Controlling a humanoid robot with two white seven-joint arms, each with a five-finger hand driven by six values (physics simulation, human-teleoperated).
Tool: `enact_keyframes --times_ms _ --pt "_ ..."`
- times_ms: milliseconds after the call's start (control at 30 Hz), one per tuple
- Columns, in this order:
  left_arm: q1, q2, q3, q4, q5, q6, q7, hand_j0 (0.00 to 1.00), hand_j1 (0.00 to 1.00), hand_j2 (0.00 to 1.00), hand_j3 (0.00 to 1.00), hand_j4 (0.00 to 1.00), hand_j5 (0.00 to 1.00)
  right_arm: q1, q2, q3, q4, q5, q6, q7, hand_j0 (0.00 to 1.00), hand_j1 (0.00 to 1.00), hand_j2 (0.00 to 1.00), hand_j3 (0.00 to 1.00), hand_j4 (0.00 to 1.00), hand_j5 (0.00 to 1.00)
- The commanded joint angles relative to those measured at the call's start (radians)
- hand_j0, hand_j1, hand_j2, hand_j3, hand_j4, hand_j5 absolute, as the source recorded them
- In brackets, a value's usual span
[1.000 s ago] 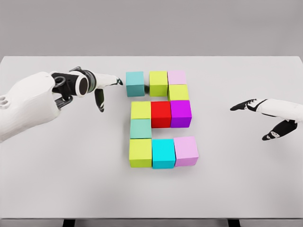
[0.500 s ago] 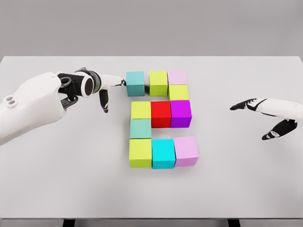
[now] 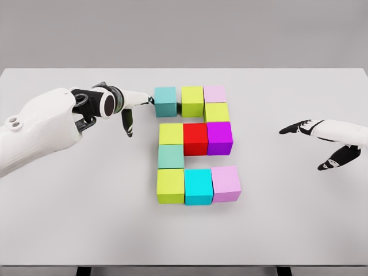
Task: Assemble the squares on the desktop into the number 2
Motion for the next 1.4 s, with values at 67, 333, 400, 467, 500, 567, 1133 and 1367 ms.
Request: enact_keyframes --times_ms 67,333,400,467,500,567,1133,1367 --pt "0.0 -0.003 0.002 0.0 -0.005 -0.002 0.0 1.0 1.0 1.0 1.0 1.0 1.0 0.002 0.001 -0.001 -0.002 -0.008 0.003 0.0 1.0 1.0 1.0 1.0 1.0 1.0" --pt "0.0 -0.005 0.002 0.0 -0.01 -0.002 0.0 1.0 1.0 1.0 1.0 1.0 1.0 0.017 0.001 -0.004 -0.03 -0.006 0.003 0.0 1.0 1.0 1.0 1.0 1.0 1.0" --pt "0.0 -0.005 0.0 0.0 -0.01 -0.002 0.0 1.0 1.0 1.0 1.0 1.0 1.0 0.015 0.001 -0.004 -0.03 -0.006 0.003 0.0 1.0 1.0 1.0 1.0 1.0 1.0" --pt "0.0 -0.006 0.0 0.0 -0.01 -0.002 0.0 1.0 1.0 1.0 1.0 1.0 1.0 0.015 0.0 -0.004 -0.023 -0.006 0.003 0.0 1.0 1.0 1.0 1.0 1.0 1.0" --pt "0.0 -0.01 0.002 0.002 -0.01 -0.002 0.0 1.0 1.0 1.0 1.0 1.0 1.0 0.015 0.0 -0.004 -0.023 -0.006 0.003 0.0 1.0 1.0 1.0 1.0 1.0 1.0" --pt "0.0 -0.01 0.002 0.002 -0.01 -0.002 0.0 1.0 1.0 1.0 1.0 1.0 1.0 0.015 0.0 -0.004 -0.023 -0.006 0.003 0.0 1.0 1.0 1.0 1.0 1.0 1.0" --pt "0.0 -0.002 0.003 0.034 -0.01 -0.002 0.0 1.0 1.0 1.0 1.0 1.0 1.0 0.017 0.0 -0.004 -0.03 -0.006 0.003 0.0 1.0 1.0 1.0 1.0 1.0 1.0" --pt "-0.003 -0.011 0.005 0.06 -0.01 -0.002 0.0 1.0 1.0 1.0 1.0 1.0 1.0 0.017 0.0 -0.004 -0.033 -0.006 0.003 0.0 1.0 1.0 1.0 1.0 1.0 1.0"
